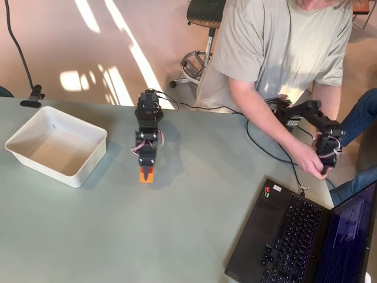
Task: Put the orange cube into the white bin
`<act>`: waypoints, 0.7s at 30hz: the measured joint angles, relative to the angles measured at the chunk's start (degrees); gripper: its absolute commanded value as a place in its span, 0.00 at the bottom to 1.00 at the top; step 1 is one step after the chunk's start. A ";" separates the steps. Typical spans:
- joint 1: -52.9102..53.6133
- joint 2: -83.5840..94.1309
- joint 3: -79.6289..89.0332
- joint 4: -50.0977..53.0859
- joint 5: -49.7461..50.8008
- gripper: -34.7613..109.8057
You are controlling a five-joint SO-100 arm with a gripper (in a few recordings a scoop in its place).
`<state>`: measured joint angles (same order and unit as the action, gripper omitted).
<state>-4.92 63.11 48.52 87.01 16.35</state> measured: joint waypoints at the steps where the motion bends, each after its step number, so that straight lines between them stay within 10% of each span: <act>1: 1.05 1.32 0.00 0.00 0.00 0.43; 21: 32.96 16.61 -0.35 -10.99 -0.53 0.43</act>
<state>28.04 79.72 48.16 76.03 15.82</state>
